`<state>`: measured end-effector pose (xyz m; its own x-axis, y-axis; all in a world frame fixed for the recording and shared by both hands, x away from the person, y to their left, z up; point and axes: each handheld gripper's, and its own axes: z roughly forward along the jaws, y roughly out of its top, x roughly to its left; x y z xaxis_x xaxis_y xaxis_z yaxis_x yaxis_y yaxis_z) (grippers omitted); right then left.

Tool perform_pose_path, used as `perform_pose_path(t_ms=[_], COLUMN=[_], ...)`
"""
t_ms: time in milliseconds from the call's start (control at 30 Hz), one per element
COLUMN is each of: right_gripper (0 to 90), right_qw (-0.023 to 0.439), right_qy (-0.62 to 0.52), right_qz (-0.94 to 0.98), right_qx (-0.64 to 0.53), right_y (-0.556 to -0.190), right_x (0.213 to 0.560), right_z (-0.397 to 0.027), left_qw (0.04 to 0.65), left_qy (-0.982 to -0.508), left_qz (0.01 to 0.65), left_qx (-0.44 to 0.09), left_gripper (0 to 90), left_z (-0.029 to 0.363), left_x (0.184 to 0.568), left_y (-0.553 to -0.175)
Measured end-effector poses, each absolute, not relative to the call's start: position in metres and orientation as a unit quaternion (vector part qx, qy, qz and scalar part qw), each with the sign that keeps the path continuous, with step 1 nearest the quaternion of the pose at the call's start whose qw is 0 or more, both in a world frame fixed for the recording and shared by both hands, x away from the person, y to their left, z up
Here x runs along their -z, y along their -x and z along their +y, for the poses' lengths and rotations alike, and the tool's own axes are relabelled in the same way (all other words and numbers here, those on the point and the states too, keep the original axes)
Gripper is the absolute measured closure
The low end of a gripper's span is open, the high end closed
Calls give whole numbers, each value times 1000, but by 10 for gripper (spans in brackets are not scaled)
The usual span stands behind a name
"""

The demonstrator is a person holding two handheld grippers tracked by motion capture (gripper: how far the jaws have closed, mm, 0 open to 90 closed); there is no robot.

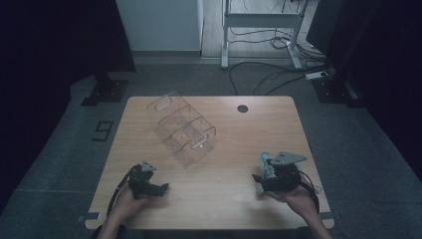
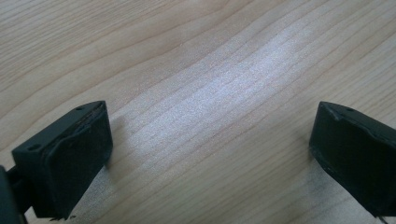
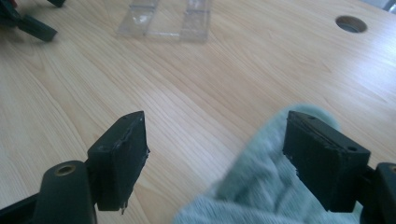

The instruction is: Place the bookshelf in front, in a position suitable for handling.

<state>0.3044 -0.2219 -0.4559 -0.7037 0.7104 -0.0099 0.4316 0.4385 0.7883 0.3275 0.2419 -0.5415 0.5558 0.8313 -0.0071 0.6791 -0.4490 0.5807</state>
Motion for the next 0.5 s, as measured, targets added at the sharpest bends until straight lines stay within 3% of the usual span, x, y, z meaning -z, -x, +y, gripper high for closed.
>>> perform_pose_path(t_ms=[500], right_gripper=[212], right_qw=[150], right_qy=[-314], right_qz=[833], right_qx=[-429], right_y=[-327], right_x=[451], right_z=[-165], left_qw=[270], left_qy=[-840], left_qz=[449], left_qx=[-140], left_gripper=[0], left_z=[242], left_x=[541], left_y=[-327])
